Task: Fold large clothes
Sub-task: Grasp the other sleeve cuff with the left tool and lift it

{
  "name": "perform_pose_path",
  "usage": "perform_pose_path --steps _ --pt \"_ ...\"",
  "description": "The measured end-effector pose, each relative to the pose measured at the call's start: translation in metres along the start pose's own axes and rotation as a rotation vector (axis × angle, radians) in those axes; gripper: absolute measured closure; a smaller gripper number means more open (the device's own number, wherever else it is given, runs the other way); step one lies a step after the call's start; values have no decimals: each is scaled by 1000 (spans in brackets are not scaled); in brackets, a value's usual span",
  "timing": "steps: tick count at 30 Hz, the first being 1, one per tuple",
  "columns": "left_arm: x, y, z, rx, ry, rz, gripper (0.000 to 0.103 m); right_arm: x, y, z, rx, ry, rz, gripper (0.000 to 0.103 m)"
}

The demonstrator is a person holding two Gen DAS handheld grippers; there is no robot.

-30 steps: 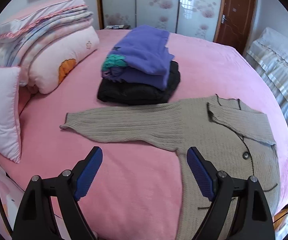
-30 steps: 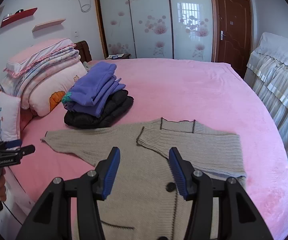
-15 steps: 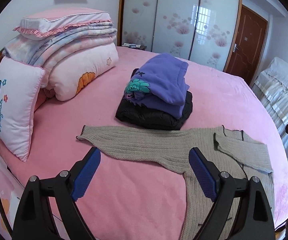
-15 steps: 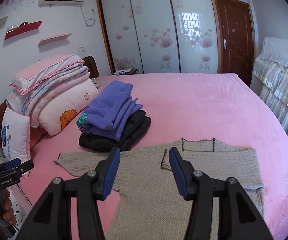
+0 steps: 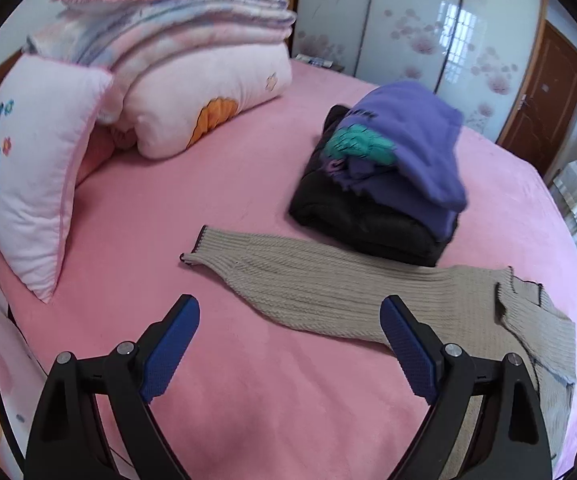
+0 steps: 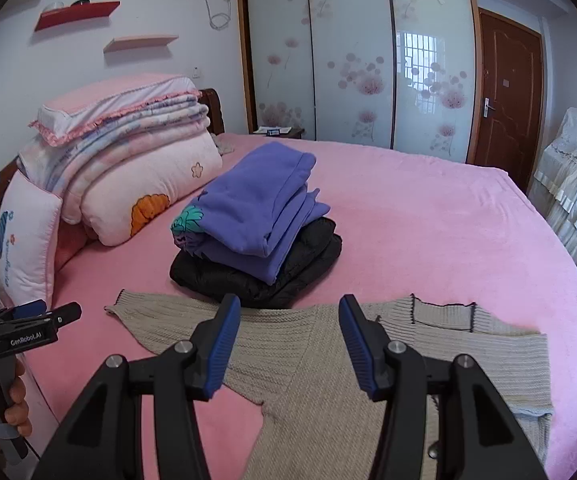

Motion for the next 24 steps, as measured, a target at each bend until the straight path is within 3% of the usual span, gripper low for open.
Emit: perform_pose_path --steps 6,11,17,20,22,24 --pt "4 86 38 43 -87 143 12 -16 69 10 -12 -13 84 51" --pt "-3 157 74 77 -229 271 12 -43 119 13 -9 -5 177 51" --pt "-18 212 78 -30 -357 337 12 -74 148 13 -2 -40 241 51" --pt "-24 230 72 -18 -353 345 13 -85 154 11 -11 -74 249 51" --pt "-22 235 68 29 -329 326 25 -90 157 8 -20 -92 251 51" --pt "-15 233 59 50 -270 285 92 -93 159 5 -20 -94 259 52"
Point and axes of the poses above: each gripper's, at about its wrist camera, not at the fingertips, and y roughly the way its jaws point, z to its left, x to its top, the point moved 6 cm from there along y, roughly the way its jaws point, and after that the axes turned 8 degrees about y, right-handed, at the moved point
